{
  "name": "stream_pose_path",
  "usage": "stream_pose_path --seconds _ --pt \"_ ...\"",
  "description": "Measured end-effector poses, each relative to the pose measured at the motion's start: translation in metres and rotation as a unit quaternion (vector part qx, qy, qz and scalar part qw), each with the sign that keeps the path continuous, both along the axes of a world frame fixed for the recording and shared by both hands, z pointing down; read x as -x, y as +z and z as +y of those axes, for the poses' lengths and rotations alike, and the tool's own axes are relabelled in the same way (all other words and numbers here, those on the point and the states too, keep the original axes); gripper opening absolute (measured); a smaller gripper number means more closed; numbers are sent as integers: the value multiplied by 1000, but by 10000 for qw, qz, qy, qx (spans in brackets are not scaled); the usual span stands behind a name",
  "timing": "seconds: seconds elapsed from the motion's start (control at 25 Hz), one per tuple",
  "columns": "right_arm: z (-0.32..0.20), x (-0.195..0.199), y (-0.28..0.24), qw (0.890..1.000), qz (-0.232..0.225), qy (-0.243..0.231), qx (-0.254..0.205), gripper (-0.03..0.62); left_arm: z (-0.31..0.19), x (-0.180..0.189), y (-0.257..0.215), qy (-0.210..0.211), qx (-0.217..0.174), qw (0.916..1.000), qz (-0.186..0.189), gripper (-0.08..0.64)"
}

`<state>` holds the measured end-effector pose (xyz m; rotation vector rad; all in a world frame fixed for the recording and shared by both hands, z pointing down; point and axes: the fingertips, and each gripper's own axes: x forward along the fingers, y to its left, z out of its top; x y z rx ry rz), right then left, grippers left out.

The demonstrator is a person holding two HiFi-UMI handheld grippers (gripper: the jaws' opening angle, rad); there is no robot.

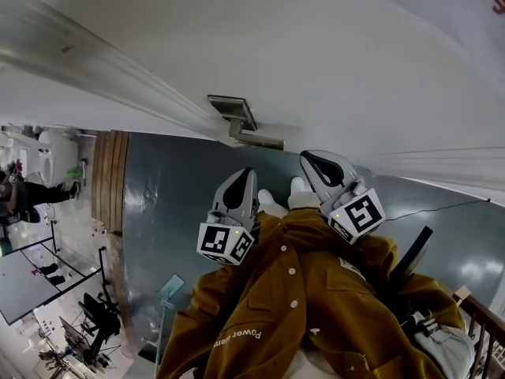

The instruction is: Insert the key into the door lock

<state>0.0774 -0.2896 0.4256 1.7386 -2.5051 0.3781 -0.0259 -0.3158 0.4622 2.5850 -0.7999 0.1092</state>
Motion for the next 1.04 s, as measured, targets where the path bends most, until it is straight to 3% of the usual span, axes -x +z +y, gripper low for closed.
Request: stream_pose_path --seconds 0.16,0.76,1.04 --pt "0 -2 5 10000 82 7 41 5 13 -11 -16 205 -439 9978 -450 2" --pt "2 3 -1 9998 47 -181 97 5 20 -5 -35 20 -282 9992 -267 2" --pt "2 5 3 9997 30 -224 46 5 20 -6 -23 58 -182 9995 -237 2"
